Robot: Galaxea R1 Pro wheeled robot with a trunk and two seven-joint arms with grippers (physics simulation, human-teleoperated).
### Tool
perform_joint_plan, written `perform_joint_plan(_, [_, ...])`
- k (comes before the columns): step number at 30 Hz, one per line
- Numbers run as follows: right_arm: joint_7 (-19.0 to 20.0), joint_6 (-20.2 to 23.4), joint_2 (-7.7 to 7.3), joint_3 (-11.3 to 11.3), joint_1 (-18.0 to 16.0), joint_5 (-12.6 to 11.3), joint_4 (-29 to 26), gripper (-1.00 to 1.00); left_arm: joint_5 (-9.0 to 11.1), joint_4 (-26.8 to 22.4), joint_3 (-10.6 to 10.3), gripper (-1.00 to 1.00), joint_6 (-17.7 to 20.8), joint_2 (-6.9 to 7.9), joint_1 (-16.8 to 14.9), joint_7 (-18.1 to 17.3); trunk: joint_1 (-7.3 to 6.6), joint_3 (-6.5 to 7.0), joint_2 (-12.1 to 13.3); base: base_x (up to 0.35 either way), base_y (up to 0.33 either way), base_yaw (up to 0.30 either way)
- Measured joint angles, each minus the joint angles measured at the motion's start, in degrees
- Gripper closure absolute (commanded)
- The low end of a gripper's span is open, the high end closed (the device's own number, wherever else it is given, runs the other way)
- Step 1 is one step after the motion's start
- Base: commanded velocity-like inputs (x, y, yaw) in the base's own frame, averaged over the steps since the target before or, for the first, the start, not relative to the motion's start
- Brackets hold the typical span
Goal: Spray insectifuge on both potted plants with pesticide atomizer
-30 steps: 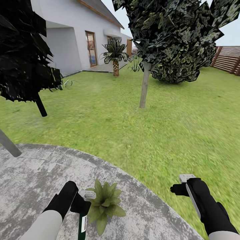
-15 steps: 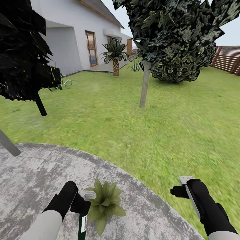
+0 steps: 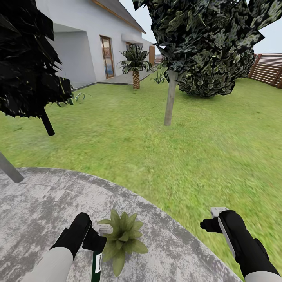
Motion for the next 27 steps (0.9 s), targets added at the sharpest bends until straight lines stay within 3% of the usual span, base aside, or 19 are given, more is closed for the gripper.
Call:
perform_joint_plan(13, [-0.03, -0.03, 0.00, 0.00, 0.00, 0.00, 0.03, -1.00, 0.00, -0.04, 0.09, 1.00, 0.00, 0.00, 0.00, 0.02, 0.00, 0.00, 0.00, 0.001, 0.000, 0.000])
perform_joint_plan(21, [-0.02, -0.01, 0.00, 0.00, 0.00, 0.00, 0.03, -1.00, 0.00, -0.01, 0.09, 1.00, 0.00, 0.00, 0.00, 0.07, -0.03, 0.00, 0.00, 0.258, 0.000, 0.000])
perform_joint_plan(27, [-0.02, -0.03, 0.00, 0.00, 0.00, 0.00, 0.03, -1.00, 0.00, -0.02, 0.09, 1.00, 0.00, -0.01, 0.59, 0.06, 0.00, 0.00, 0.00, 0.036, 0.000, 0.000])
